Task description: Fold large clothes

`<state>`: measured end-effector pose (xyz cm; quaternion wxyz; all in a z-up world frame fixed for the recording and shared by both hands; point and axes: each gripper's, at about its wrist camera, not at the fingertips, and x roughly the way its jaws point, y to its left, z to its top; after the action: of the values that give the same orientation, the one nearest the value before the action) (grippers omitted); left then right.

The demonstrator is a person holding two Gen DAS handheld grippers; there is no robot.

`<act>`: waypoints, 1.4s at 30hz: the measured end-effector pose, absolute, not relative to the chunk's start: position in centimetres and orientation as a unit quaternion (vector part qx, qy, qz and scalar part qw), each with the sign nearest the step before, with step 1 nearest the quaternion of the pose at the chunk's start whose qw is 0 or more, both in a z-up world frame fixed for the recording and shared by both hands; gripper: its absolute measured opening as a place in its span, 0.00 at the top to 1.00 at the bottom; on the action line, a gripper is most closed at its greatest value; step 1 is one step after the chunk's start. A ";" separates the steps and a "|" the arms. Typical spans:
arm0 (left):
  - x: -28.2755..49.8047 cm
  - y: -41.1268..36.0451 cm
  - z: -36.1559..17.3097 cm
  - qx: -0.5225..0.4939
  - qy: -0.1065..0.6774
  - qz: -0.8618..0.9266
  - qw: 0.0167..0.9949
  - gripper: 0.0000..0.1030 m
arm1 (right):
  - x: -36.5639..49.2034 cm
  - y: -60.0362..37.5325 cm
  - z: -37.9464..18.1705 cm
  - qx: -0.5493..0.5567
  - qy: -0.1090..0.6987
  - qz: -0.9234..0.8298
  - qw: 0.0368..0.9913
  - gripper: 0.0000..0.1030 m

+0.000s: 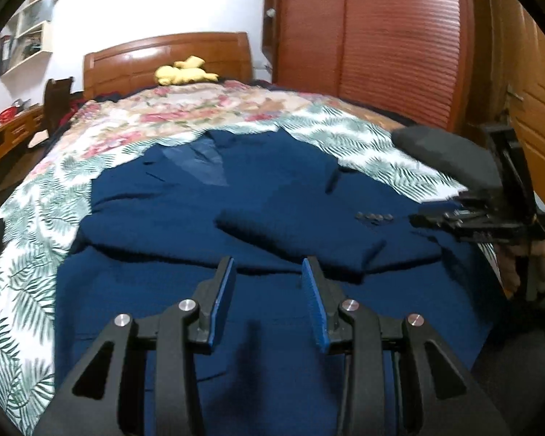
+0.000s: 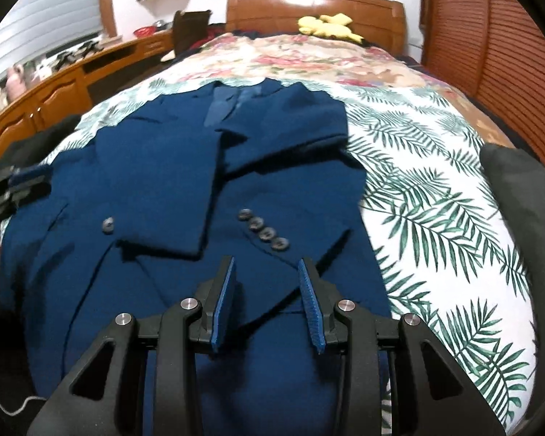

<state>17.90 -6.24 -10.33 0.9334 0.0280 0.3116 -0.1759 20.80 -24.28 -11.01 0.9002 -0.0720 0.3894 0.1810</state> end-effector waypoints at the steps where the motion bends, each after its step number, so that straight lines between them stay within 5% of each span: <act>1: 18.0 -7.0 -10.4 0.034 0.316 -0.179 0.931 0.65 | 20.8 -24.4 -11.0 -0.070 0.387 0.178 0.902 0.66; 7: 18.5 -10.4 -10.3 0.058 0.329 -0.192 0.923 0.65 | 20.7 -26.1 -10.7 -0.036 0.378 0.183 0.907 0.65; 10: 18.9 -11.6 -10.2 0.063 0.335 -0.193 0.920 0.65 | 20.9 -26.9 -10.2 -0.041 0.373 0.173 0.911 0.51; 14: 19.9 -13.4 -10.1 0.061 0.348 -0.204 0.913 0.65 | 20.7 -27.7 -9.6 -0.054 0.353 0.165 0.919 0.47; 39: 23.6 -20.7 -13.6 0.100 0.420 -0.202 0.879 0.65 | 18.7 -30.6 -9.2 -0.042 0.342 0.148 0.927 0.46; 40: 23.5 -20.7 -13.5 0.103 0.418 -0.200 0.880 0.65 | 18.6 -30.7 -9.2 -0.042 0.341 0.148 0.927 0.46; 42: 23.4 -20.5 -13.4 0.115 0.411 -0.191 0.884 0.89 | 18.7 -30.8 -9.4 -0.041 0.345 0.146 0.926 0.46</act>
<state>23.35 -20.54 -13.39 0.8840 0.1149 0.4109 -0.1911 18.69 -30.78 -9.38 0.9263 -0.0410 0.3448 0.1462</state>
